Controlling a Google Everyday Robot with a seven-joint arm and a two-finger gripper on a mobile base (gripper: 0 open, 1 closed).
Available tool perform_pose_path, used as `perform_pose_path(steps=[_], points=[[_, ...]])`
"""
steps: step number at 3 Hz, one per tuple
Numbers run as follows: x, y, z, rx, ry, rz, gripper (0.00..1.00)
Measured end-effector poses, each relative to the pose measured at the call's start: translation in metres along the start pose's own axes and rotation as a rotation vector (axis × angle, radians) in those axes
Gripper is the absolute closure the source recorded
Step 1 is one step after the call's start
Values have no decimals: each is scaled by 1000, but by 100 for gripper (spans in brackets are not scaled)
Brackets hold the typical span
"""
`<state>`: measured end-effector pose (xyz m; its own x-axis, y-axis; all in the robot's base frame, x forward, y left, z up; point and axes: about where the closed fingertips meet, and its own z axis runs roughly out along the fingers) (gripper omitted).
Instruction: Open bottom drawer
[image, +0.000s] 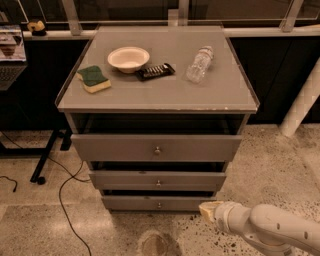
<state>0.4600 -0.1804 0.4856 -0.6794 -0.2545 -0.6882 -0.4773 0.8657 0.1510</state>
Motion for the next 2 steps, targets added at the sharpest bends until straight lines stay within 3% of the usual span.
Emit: perform_pose_path(steps=[2], points=[[51, -27, 54, 46, 51, 44, 100]])
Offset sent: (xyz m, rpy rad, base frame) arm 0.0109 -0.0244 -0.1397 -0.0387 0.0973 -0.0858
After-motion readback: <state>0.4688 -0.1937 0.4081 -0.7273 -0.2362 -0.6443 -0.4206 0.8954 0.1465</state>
